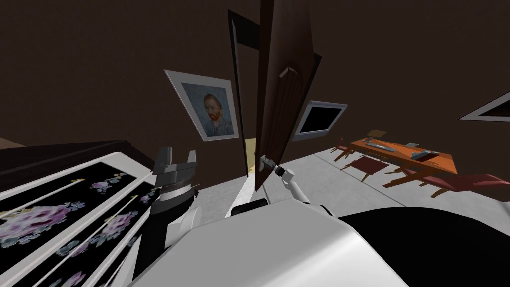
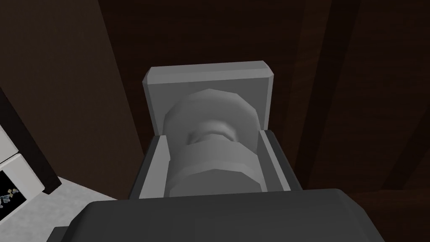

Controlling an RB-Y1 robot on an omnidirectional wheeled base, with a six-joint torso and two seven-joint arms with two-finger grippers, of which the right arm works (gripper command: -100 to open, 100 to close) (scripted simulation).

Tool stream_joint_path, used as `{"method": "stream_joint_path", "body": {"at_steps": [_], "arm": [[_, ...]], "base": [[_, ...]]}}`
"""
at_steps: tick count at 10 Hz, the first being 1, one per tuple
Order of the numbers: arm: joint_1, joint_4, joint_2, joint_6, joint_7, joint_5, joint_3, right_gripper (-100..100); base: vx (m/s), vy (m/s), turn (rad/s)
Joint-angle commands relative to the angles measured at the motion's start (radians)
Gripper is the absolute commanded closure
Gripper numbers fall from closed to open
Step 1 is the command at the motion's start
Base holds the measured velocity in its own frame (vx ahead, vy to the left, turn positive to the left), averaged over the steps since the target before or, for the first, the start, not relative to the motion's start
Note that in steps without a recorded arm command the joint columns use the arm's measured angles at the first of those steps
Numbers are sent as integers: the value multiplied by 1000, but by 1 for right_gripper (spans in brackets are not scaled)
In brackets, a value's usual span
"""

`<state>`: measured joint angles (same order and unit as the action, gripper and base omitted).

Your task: Pull the door open

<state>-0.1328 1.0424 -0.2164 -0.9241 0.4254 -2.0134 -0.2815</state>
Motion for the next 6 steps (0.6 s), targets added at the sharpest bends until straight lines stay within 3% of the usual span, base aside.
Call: {"method": "stream_joint_path", "body": {"at_steps": [1,4,6], "arm": [[-3,-17,-13,-24,3,-8,0,100],[-9,-48,-41,-64,9,-25,-3,100],[-15,-74,-64,-98,13,-39,-6,100]], "base": [[-124,-145,165],[-171,-133,136],[-174,-185,171]]}}
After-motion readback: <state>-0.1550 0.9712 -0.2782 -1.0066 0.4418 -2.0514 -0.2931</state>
